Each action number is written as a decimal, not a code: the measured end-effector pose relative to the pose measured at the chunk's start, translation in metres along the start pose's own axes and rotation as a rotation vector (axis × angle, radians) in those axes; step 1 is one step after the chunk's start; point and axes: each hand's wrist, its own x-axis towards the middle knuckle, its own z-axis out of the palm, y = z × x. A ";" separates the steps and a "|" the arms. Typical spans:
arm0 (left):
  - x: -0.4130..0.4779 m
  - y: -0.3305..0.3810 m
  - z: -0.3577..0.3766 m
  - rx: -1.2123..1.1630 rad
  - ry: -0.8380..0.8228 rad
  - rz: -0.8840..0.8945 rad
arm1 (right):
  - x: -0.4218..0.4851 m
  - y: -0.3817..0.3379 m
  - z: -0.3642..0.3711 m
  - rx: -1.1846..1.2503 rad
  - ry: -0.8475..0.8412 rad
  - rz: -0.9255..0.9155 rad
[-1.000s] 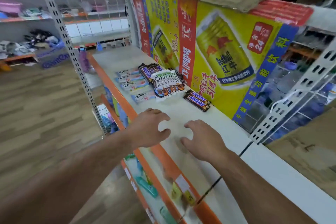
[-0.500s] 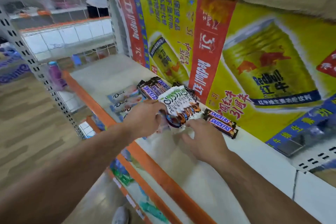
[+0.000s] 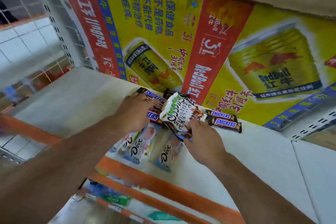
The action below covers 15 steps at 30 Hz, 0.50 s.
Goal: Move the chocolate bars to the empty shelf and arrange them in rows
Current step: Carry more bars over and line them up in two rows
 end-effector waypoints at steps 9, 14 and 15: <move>0.016 -0.011 -0.028 -0.279 -0.151 -0.030 | -0.010 0.002 -0.002 0.192 -0.082 0.160; 0.016 -0.011 -0.039 -0.400 -0.219 -0.036 | -0.022 0.005 -0.002 0.307 -0.095 0.211; 0.016 -0.009 -0.041 -0.443 -0.208 -0.064 | -0.023 0.006 -0.002 0.304 -0.087 0.213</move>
